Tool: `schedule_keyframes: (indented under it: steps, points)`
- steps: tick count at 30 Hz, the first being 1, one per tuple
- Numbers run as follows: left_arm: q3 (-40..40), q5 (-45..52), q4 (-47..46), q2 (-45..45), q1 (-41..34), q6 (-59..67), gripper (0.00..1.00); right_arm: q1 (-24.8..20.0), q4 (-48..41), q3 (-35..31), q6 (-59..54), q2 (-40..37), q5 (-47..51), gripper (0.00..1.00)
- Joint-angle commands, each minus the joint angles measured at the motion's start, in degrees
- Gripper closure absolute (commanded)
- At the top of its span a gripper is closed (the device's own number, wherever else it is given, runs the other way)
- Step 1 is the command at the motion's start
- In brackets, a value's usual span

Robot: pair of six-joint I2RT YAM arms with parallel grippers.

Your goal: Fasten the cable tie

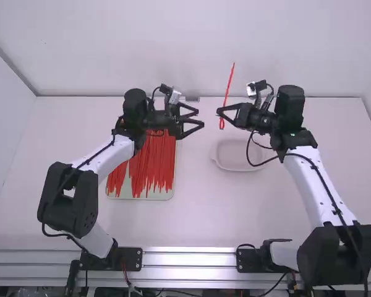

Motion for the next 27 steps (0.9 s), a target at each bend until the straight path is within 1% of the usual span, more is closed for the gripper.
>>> schedule_keyframes:
  steps: [1, 3, 7, 10, 13, 15, 20, 22, 27]
  points:
    - [0.96, -3.76, -3.37, -0.79, 1.18, 5.46, 0.01, -0.9, -2.86, 1.49, -8.24, -0.55, 6.6, 1.0]
    - [0.96, -4.44, -7.5, -0.79, 2.03, 7.19, 0.01, -1.55, -5.75, 1.49, -12.02, 0.02, 9.4, 1.0]
    - [0.94, -5.09, -12.7, -0.79, 4.07, 7.28, 0.01, -2.12, -10.38, 1.49, -18.36, 1.84, 13.99, 1.0]
    - [0.94, -5.33, -15.37, -0.79, 5.62, 7.34, 0.01, -2.19, -12.02, 1.49, -22.88, 3.82, 16.41, 1.0]
    - [0.94, -5.18, -18.51, -0.79, 6.43, 9.92, 0.01, -1.99, -13.18, 1.49, -24.02, 6.8, 20.37, 1.0]
    - [0.94, -5.66, -19.65, -0.79, 6.45, 9.9, 0.01, -2.01, -13.2, 1.49, -24.28, 8.13, 21.24, 1.0]
    - [0.94, -9.79, -22.49, -0.72, 6.45, 9.9, 0.01, -2.12, -12.59, 1.49, -24.44, 13.4, 25.7, 1.0]
    - [0.94, -10.32, -23.74, -0.72, 6.45, 11.67, 0.01, -2.12, -12.68, 1.49, -24.44, 15.45, 27.39, 1.0]
    - [0.92, -11.67, -26.34, -0.72, 6.56, 12.68, 0.01, -2.1, -13.42, 1.49, -24.44, 20.04, 28.81, 1.0]
